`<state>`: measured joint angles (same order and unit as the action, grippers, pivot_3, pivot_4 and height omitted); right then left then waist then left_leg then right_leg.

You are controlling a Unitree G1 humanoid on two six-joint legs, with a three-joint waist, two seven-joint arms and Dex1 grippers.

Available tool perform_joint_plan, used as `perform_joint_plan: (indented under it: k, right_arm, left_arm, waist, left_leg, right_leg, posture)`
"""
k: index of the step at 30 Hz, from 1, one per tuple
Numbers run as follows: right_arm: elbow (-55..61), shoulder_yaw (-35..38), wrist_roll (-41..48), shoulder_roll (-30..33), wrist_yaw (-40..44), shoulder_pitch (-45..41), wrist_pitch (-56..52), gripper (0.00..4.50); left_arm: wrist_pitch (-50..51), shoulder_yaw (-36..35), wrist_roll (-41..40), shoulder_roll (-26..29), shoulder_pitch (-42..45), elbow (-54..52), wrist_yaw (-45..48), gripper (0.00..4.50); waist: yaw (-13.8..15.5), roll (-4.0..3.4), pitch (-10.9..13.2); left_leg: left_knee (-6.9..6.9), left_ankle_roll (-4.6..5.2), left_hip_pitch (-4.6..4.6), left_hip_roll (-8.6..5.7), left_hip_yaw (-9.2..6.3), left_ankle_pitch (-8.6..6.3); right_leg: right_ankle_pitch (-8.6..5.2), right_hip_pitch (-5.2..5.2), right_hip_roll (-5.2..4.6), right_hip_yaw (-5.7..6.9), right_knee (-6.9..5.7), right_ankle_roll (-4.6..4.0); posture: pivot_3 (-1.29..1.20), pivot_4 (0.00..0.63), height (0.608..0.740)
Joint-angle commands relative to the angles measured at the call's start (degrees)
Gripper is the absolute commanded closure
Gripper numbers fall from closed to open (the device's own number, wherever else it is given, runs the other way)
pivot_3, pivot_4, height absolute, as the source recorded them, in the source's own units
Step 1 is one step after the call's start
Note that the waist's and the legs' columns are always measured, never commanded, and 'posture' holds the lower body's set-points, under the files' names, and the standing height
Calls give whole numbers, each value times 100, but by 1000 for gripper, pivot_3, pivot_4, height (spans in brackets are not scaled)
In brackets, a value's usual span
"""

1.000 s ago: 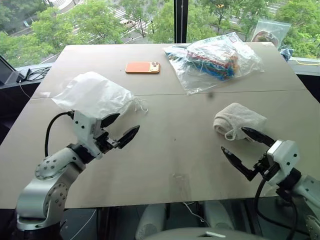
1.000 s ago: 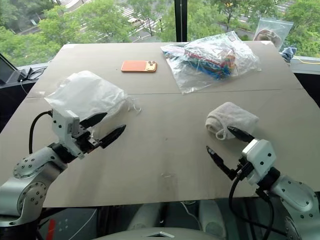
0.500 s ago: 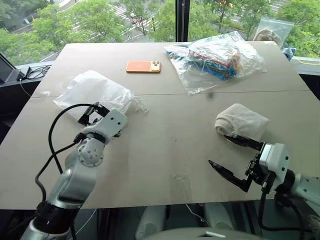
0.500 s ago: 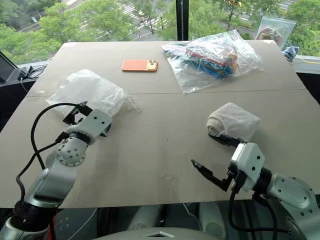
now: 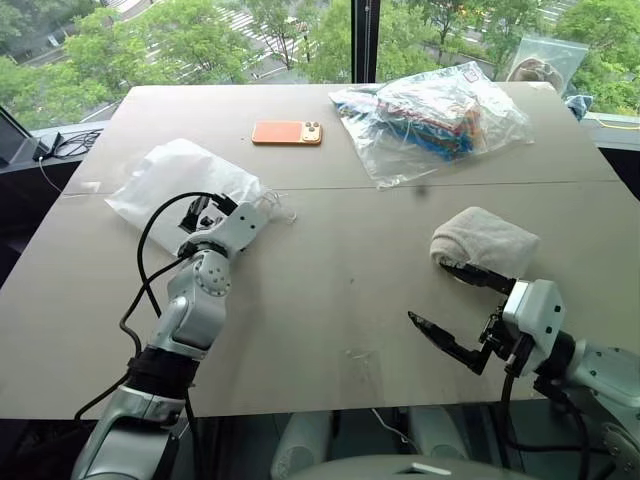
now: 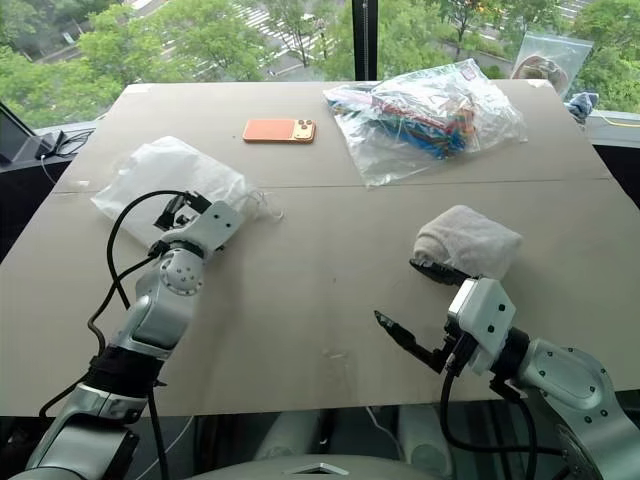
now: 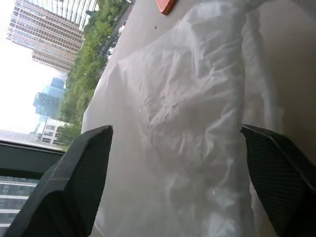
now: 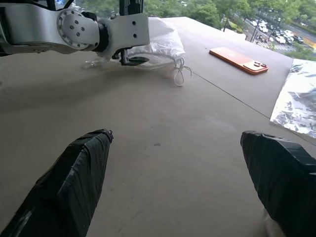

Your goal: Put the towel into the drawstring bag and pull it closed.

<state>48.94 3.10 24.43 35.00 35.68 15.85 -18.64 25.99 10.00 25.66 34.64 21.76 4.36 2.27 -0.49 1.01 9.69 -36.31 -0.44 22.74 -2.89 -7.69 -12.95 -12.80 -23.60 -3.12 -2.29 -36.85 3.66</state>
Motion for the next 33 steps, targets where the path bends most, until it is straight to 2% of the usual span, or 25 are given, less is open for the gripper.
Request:
perform_joint_plan:
  k: [1, 5, 6, 9, 11, 15, 19, 21, 24, 27, 30, 33]
  right_arm:
    - [134, 111, -55, -152, -289, -56, 8, 0]
    - [191, 78, -303, -291, -804, -157, -397, 0]
    - [226, 109, -288, -316, -950, -206, -591, 0]
    - [374, 289, -215, -77, -1187, -447, -1408, 0]
    - [49, 658, 403, 54, -1005, -788, -1840, 0]
    - [-844, 1034, 391, 311, -1106, -1564, -2310, 0]
    - [-2011, 698, 291, 676, -681, -2343, -2534, 0]
    - [-3063, 253, 133, 843, -180, -2880, -2499, 0]
    - [-4412, -195, -267, 928, 168, -3586, -2247, 0]
    - [-5230, -454, -506, 1023, 521, -4044, -2146, 0]
    - [-5713, -426, -691, 1007, 603, -4471, -1850, 0]
    - [-5388, -169, -343, 1201, 1147, -4617, -1972, 0]
  left_arm:
    - [-302, -345, -284, -26, 114, 16, 192, 2634]
    - [-97, -1100, -1525, -175, 126, -296, 1197, 4411]
    - [57, -1280, -1820, -158, 145, -332, 1473, 4475]
    - [928, -1880, -3014, -63, 225, -574, 2550, 4475]
    - [1636, -2124, -3737, 106, 246, -775, 3221, 4475]
    - [2675, -2385, -4581, 308, 195, -1208, 3695, 4475]
    - [3326, -2537, -5079, 312, 237, -1607, 3655, 4475]
    - [3584, -2524, -5250, 229, 285, -1889, 3501, 4475]
    - [3816, -2537, -5435, 76, 250, -2260, 3278, 4475]
    - [3977, -2556, -5554, -74, 132, -2590, 3031, 4475]
    - [4089, -2593, -5681, -200, 31, -2864, 2825, 4475]
    - [4126, -2637, -5761, -241, -10, -2958, 2698, 4475]
  waist:
    - [-22, 0, 0]
    - [-26, 0, 0]
    - [-22, 0, 0]
    - [-27, 0, 0]
    - [-35, 0, 0]
    - [-41, 0, 0]
    - [-42, -1, 2]
    - [-48, 0, 2]
    - [-75, 0, 4]
    - [-71, 0, 3]
    - [-65, 0, 3]
    - [-49, -2, 5]
  left_leg:
    - [0, 0, 0, 0, 1, 0]
    - [0, -1, 0, 2, 1, 0]
    - [-1, -1, 0, 3, 1, 0]
    - [-2, -1, -1, 2, 1, 1]
    - [-4, -1, -1, 1, 2, 1]
    - [-10, 0, -2, 1, 3, 1]
    - [-11, 1, -2, 1, 5, 1]
    - [-9, 1, -4, 3, 5, 1]
    - [-11, 2, -5, 0, 19, 1]
    - [-12, 1, -6, 0, 19, 1]
    - [-12, 1, -6, 1, 19, 2]
    - [-12, 0, -4, 1, 17, 2]
  right_leg:
    - [0, 0, 0, -1, 0, -1]
    - [2, -2, -1, -2, -3, -2]
    - [2, -3, -1, -2, -4, -3]
    - [1, -3, 0, -2, -7, -3]
    - [1, -3, 1, -2, -9, -3]
    - [2, 0, 4, -2, -10, -3]
    - [2, 0, 5, -3, -14, -3]
    - [2, 0, 7, -3, -16, -5]
    - [3, -1, 3, -16, -16, -4]
    - [4, -1, 4, -17, -16, -5]
    - [4, -1, 4, -18, -16, -6]
    - [4, -2, 4, -17, -16, -6]
  posture:
    - [0, 150, 740]
    - [0, 150, 740]
    - [0, 150, 740]
    - [0, 150, 740]
    - [0, 150, 740]
    - [0, 150, 740]
    - [0, 150, 740]
    - [0, 150, 740]
    - [0, 150, 740]
    - [0, 150, 740]
    - [0, 150, 740]
    - [0, 150, 740]
